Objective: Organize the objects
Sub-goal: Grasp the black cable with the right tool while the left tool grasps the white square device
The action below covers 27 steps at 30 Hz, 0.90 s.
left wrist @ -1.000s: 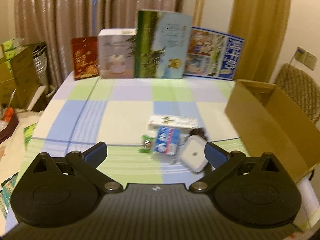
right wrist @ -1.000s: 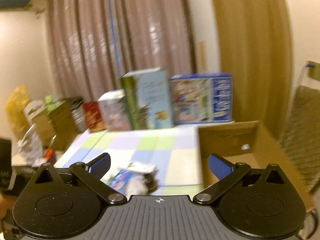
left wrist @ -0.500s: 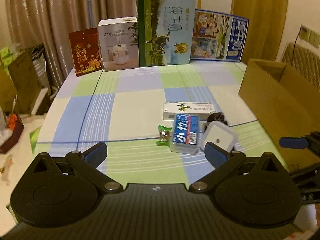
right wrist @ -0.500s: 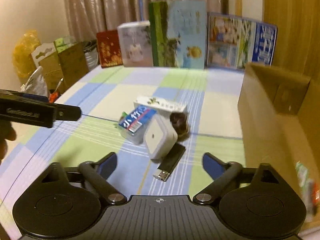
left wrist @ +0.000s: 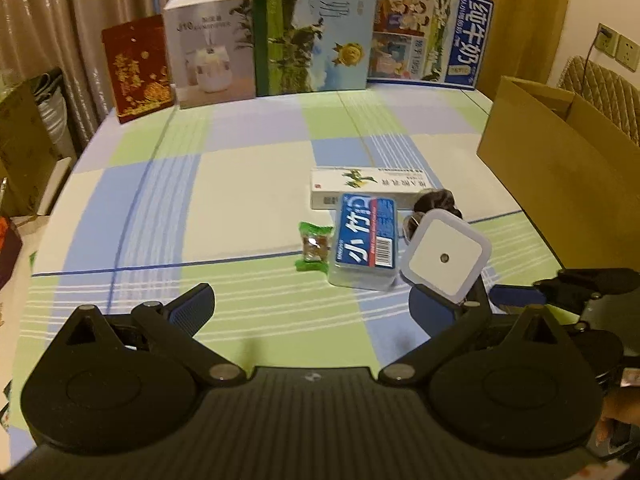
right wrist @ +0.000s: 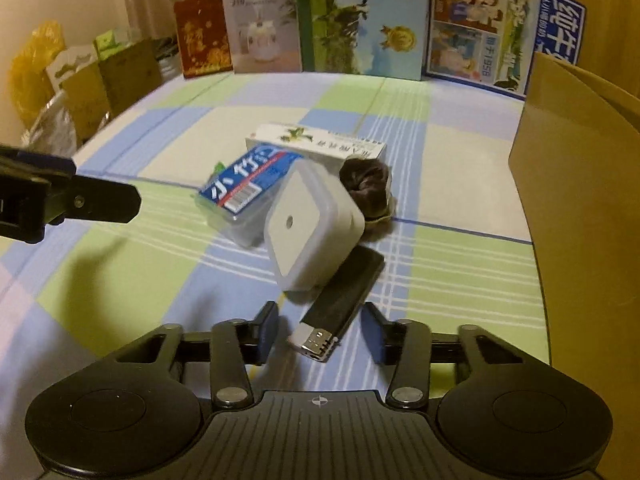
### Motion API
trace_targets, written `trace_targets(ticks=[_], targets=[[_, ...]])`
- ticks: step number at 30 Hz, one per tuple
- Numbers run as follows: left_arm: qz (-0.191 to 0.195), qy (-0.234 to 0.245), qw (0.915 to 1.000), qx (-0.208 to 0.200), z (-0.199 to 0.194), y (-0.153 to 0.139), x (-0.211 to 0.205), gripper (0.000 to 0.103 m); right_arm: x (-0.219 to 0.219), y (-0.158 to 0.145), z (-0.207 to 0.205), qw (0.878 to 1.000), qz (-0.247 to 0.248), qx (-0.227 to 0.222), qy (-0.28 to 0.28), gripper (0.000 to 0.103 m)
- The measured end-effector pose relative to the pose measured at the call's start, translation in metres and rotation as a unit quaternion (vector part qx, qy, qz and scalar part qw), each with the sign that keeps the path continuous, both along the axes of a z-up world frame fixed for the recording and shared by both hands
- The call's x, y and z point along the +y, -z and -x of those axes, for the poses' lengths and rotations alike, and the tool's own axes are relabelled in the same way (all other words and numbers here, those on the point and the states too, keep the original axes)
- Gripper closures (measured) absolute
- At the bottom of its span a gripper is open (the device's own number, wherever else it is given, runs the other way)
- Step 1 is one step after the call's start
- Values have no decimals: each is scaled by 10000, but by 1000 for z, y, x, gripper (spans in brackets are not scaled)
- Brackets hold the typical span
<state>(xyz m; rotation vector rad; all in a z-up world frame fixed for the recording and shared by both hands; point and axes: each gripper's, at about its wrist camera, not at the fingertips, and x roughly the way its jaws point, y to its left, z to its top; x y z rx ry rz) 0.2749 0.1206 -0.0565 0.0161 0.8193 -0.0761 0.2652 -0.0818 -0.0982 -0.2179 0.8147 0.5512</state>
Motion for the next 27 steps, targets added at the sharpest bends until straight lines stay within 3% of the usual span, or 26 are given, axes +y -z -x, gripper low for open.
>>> trace_targets(ticks=[4,14,16,21,24,27], targets=[[-9,84,10000,44,-4,5,-4,1,-2,2,-8,9999,-18,-5,151,81],[-41,225,9997,104,-1,9,3,2,13,2,10,9964,-195,146,-809,83],[89,277,9994,177,-3,12,3,2,7,2,10,9978,-124,133,-634,83],[985,282,9937,447,-10,20,0,2,-16,0,7,9999,79,127,-5,83],[1151,202,9921,462,-15,25,-11,7,-26,-2,7,9998,128,118,110,83],[1071,162,9933,397,-23,26,-23,13,-33,-2,9,9998,106,108,110,83]])
